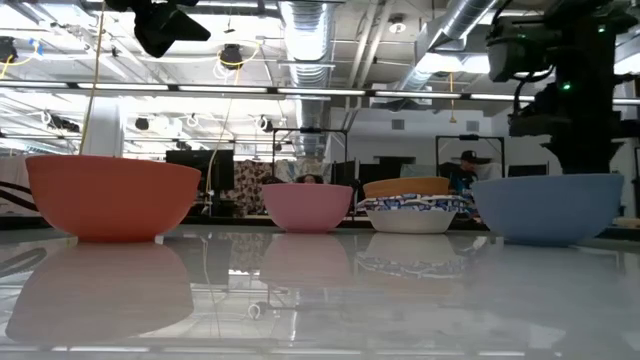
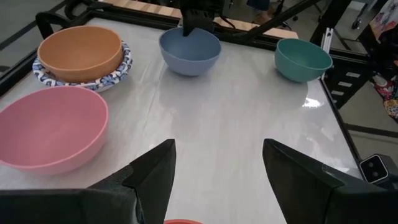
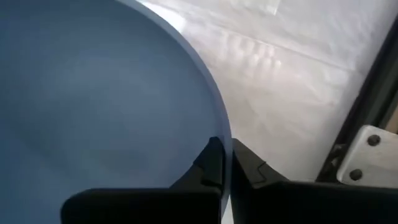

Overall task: Nest bowls inside each other
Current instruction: Stack the blue bowl into the light orange bowl

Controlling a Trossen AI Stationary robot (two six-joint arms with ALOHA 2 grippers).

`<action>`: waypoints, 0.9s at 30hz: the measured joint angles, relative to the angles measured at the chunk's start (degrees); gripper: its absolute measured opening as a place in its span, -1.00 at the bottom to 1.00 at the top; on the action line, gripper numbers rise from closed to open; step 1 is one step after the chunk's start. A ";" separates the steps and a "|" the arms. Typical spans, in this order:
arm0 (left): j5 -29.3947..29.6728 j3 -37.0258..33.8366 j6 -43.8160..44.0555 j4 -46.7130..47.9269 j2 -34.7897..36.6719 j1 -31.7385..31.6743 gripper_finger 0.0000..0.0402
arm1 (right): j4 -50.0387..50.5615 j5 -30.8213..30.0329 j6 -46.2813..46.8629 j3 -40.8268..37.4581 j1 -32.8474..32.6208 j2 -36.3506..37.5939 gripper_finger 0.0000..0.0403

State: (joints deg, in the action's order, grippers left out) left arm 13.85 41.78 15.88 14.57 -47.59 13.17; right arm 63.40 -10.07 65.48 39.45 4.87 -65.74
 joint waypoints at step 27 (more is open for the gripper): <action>0.17 0.02 0.31 3.00 0.00 0.00 0.15 | -14.65 -0.35 -19.18 18.36 14.56 -0.19 -0.96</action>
State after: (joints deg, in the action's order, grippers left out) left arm 14.02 41.80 16.19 17.57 -47.59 13.17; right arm 48.75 -10.42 46.30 57.81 19.43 -65.93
